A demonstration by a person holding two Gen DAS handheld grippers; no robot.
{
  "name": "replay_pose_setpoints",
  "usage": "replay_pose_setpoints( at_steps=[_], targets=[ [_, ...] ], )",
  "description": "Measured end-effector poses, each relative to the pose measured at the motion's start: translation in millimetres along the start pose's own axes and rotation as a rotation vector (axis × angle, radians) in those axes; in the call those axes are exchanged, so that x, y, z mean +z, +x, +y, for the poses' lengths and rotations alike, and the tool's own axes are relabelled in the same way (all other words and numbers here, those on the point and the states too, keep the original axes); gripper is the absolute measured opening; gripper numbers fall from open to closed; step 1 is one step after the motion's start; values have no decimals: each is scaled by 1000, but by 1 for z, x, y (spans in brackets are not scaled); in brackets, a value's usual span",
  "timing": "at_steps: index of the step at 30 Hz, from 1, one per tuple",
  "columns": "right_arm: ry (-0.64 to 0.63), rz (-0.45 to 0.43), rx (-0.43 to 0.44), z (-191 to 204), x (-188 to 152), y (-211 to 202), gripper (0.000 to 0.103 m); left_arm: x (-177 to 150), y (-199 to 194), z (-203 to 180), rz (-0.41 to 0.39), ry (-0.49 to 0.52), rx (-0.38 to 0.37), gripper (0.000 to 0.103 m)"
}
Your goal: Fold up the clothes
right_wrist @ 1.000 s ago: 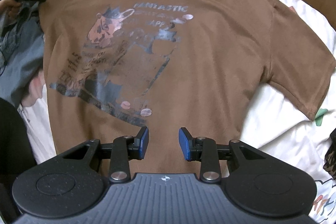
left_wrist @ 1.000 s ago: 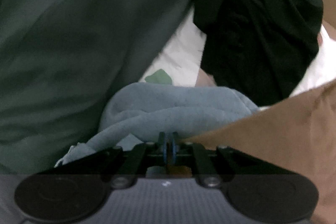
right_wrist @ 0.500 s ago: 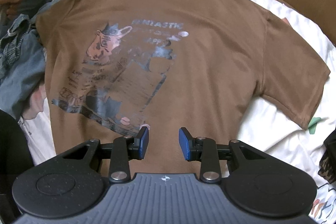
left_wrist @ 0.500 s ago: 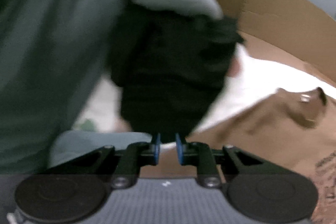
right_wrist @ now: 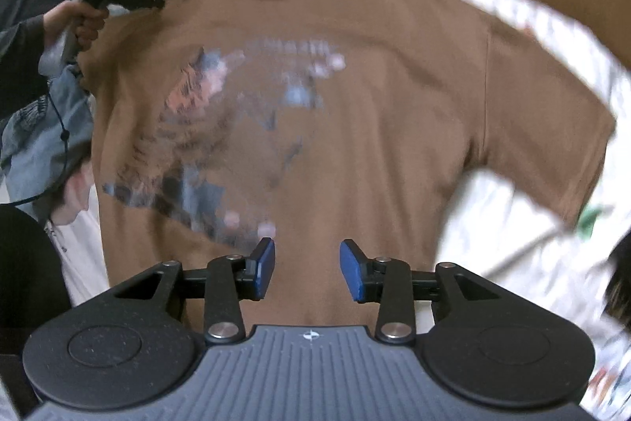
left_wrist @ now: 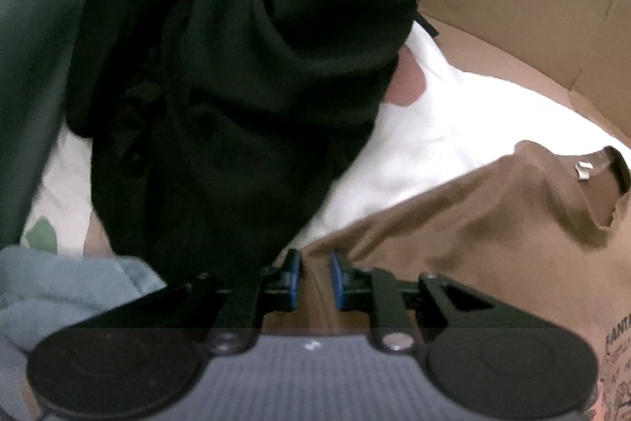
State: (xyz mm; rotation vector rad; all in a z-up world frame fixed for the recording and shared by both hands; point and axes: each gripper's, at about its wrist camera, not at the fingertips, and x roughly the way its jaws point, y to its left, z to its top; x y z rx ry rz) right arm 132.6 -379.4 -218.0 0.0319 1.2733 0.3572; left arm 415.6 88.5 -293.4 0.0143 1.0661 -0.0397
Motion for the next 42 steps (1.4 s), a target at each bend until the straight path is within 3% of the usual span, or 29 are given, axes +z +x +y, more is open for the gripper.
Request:
replay_pose_setpoints(
  at_steps=[3, 6, 11, 16, 19, 26, 35, 37, 39, 42],
  targets=[
    [64, 34, 29, -10, -6, 8, 44, 4, 3, 2, -1, -30, 43, 35],
    [138, 47, 48, -19, -10, 13, 44, 7, 7, -4, -3, -27, 111, 36],
    [213, -68, 47, -20, -23, -8, 44, 17, -14, -18, 22, -11, 181, 24],
    [264, -152, 0, -21, -51, -29, 44, 20, -51, -27, -32, 8, 110, 24],
    [245, -162, -39, -17, -65, -38, 44, 16, -54, -44, -64, 28, 54, 24],
    [237, -199, -106, -12, -82, -57, 44, 18, -15, -83, -28, -23, 13, 20],
    [213, -236, -94, -1, -84, -76, 44, 35, 19, -123, -16, -12, 79, 19],
    [216, -232, -98, -3, -86, -75, 44, 42, 19, -128, -27, -21, 53, 20],
    [226, -223, -101, -6, -89, -73, 44, 46, 14, -127, -39, -54, -30, 20],
    [230, -207, -108, -10, -96, -70, 44, 50, 4, -129, -87, -54, -48, 20]
  ],
)
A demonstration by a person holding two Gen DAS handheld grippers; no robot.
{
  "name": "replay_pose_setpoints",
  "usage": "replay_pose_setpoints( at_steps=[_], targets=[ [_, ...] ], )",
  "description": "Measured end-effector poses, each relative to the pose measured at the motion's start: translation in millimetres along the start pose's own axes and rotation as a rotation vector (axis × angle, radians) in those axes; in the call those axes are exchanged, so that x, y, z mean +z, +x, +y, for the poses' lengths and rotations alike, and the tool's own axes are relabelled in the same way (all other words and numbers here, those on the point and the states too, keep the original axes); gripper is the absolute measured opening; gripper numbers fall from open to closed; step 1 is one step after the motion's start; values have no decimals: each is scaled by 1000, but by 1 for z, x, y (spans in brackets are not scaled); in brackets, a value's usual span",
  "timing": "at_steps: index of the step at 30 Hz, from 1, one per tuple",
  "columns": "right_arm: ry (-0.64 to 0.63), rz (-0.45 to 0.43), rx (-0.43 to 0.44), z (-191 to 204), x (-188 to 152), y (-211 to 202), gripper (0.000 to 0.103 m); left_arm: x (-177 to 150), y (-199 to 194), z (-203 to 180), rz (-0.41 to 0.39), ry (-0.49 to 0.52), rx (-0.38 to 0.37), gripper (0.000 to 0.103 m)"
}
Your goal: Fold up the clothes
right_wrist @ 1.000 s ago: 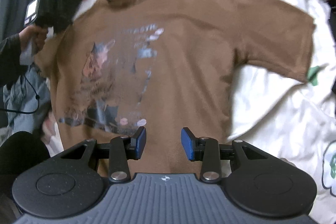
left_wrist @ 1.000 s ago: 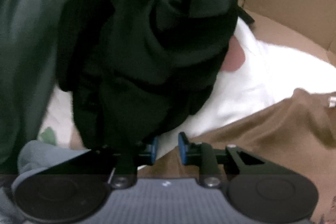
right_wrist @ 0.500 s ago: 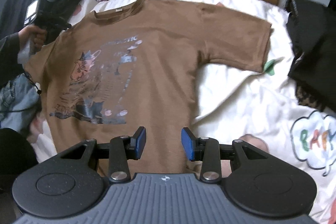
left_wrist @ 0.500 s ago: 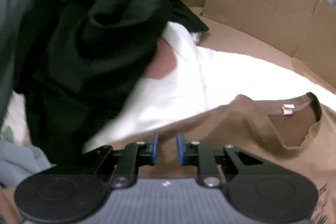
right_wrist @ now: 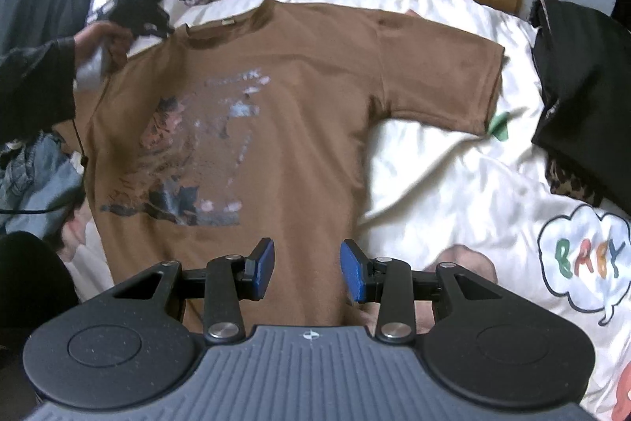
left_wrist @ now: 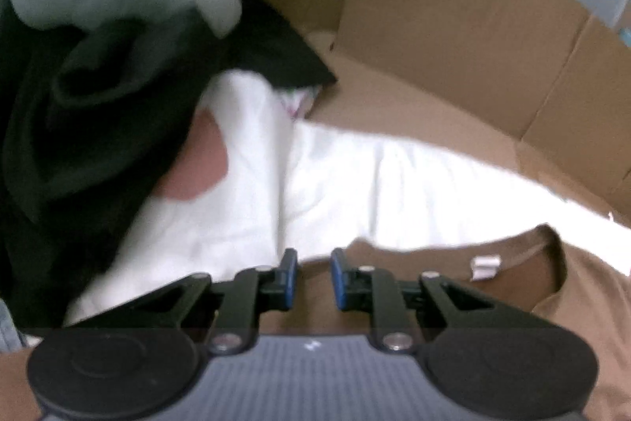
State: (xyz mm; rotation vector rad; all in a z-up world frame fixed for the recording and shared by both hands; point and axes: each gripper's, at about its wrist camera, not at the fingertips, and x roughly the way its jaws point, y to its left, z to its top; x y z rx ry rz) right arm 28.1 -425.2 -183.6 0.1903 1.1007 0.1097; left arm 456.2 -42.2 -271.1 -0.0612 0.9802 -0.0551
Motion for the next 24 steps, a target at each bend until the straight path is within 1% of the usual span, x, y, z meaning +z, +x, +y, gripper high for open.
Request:
replay_pose_setpoints(
  at_steps=[1, 3, 6, 9, 12, 15, 17, 18, 19, 21, 24],
  targets=[
    [2, 3, -2, -2, -2, 0, 44, 1, -3, 0, -13, 11, 7, 20],
    [9, 7, -2, -5, -5, 1, 44, 2, -6, 4, -7, 21, 18, 20],
    [10, 9, 0, -7, -8, 2, 44, 1, -8, 11, 11, 19, 11, 20],
    [5, 4, 5, -7, -9, 2, 44, -8, -6, 13, 53, 32, -12, 20],
    [0, 3, 10, -7, -8, 4, 44, -21, -7, 21, 66, 32, 22, 20],
    [-3, 3, 10, -7, -8, 5, 44, -30, 3, 33, 77, 41, 85, 20],
    [-2, 7, 10, -8, -9, 6, 44, -31, 11, 41, 69, 39, 113, 21],
    [0, 10, 9, -8, -10, 7, 44, -32, 15, 45, 65, 35, 123, 20],
    [3, 14, 8, -8, -10, 8, 44, -32, 18, 49, 63, 20, 115, 19],
    [11, 25, 9, -8, -12, 11, 44, -31, 24, 50, 60, 5, 129, 16],
    [-1, 40, 9, -7, -14, 16, 44, -33, 27, 38, 44, 32, 191, 15]
  ],
)
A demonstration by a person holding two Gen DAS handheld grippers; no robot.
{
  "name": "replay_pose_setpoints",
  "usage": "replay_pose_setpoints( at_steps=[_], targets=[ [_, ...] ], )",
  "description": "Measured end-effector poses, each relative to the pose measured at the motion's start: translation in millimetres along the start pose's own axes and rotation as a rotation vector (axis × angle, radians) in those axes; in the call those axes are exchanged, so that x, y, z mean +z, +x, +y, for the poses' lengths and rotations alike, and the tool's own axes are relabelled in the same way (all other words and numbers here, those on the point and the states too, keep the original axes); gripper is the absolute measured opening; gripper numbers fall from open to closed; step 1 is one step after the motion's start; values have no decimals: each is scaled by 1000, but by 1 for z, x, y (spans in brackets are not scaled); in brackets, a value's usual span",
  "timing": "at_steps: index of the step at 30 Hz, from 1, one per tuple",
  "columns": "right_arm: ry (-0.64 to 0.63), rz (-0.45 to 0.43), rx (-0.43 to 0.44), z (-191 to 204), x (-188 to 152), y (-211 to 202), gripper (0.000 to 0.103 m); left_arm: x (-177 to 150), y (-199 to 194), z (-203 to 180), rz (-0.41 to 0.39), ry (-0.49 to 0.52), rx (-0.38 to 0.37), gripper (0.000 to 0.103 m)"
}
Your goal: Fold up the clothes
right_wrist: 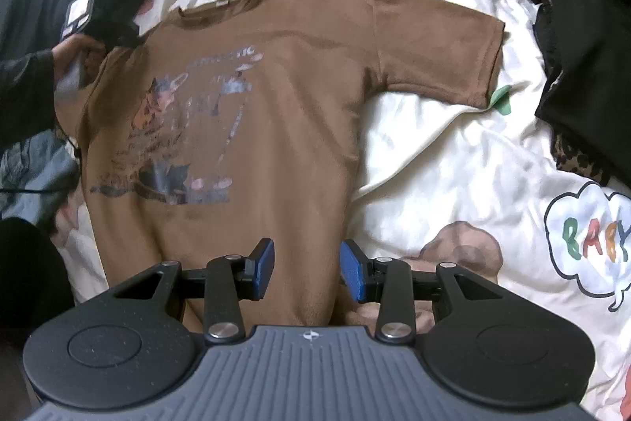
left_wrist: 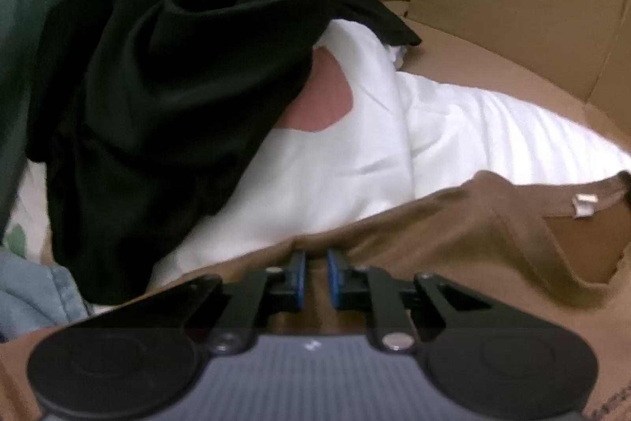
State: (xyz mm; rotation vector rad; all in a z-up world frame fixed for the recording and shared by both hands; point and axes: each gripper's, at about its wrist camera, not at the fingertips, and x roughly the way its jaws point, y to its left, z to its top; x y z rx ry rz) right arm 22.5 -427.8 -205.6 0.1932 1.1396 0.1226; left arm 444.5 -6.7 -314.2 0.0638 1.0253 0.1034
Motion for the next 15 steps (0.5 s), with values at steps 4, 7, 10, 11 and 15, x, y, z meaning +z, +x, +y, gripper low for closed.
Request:
replay_pose_setpoints(
  at_steps=[4, 7, 10, 11, 15],
  targets=[
    [-2, 14, -2, 0, -1, 5, 44, 3, 4, -9, -9, -9, 45, 15],
    [-12, 7, -13, 3, 2, 3, 44, 10, 6, -9, 11, -31, 47, 14],
    [-18, -10, -22, 7, 12, -6, 44, 18, 3, -8, 49, 1, 34, 16],
    [-17, -13, -22, 8, 17, -9, 44, 21, 1, -6, 67, 12, 26, 20],
    [-17, -59, -32, 16, 37, -30, 53, 33, -19, 9, 86, 15, 60, 66]
  ],
)
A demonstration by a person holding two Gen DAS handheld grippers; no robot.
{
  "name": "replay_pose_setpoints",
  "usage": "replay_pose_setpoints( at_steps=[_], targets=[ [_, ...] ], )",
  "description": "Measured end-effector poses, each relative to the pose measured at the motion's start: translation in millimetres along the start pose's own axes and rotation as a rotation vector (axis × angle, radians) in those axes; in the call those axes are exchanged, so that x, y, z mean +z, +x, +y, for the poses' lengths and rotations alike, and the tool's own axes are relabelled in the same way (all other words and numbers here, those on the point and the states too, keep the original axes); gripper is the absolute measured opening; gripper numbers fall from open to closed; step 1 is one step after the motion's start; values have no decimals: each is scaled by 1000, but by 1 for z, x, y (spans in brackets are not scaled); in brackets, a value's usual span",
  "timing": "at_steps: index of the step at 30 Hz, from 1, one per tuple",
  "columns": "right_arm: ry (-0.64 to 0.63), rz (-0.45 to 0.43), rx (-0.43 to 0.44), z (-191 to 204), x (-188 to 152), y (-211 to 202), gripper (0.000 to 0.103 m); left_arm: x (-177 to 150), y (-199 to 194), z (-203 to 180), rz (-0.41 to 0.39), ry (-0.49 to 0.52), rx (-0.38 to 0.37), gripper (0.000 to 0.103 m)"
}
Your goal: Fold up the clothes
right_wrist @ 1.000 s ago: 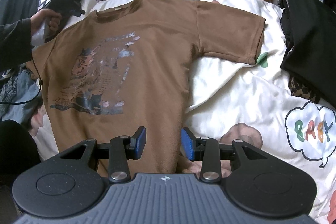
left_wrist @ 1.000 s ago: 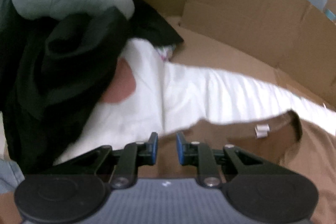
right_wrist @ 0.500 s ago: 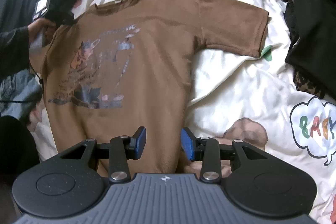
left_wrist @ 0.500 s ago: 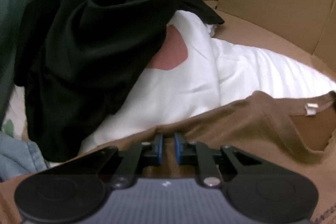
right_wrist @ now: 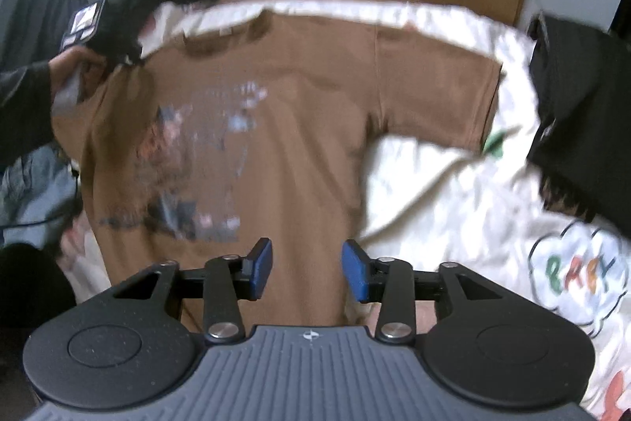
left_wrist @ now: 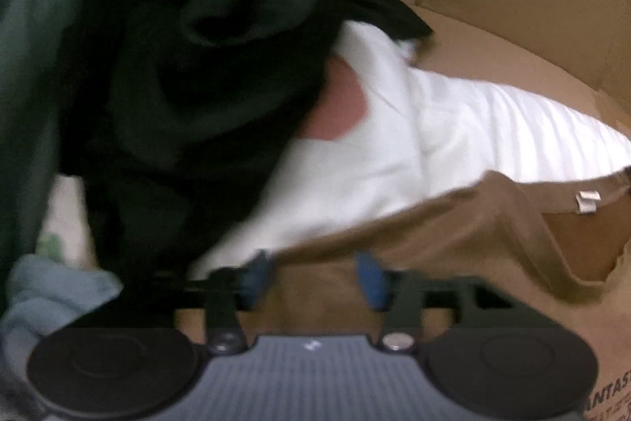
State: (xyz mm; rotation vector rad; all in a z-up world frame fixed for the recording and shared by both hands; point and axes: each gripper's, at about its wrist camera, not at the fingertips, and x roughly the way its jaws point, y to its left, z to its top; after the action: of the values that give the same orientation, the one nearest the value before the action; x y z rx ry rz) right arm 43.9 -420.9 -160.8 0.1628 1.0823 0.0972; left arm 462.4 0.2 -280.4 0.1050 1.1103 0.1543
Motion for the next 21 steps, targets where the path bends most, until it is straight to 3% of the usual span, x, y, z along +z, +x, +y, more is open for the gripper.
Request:
replay_pose_setpoints(
  at_steps=[2, 11, 14, 21],
  targets=[
    [-9, -22, -12, 6, 9, -10, 60, 4, -14, 12, -12, 11, -14, 66],
    [-57, -92, 21, 45, 39, -58, 60, 4, -90, 84, 0, -34, -55, 68],
    [-61, -121, 29, 60, 45, -72, 60, -13, -125, 116, 15, -94, -79, 68],
    [-78, -166, 67, 85, 54, -97, 60, -66, -222, 169, 2, -95, -86, 70]
  ],
)
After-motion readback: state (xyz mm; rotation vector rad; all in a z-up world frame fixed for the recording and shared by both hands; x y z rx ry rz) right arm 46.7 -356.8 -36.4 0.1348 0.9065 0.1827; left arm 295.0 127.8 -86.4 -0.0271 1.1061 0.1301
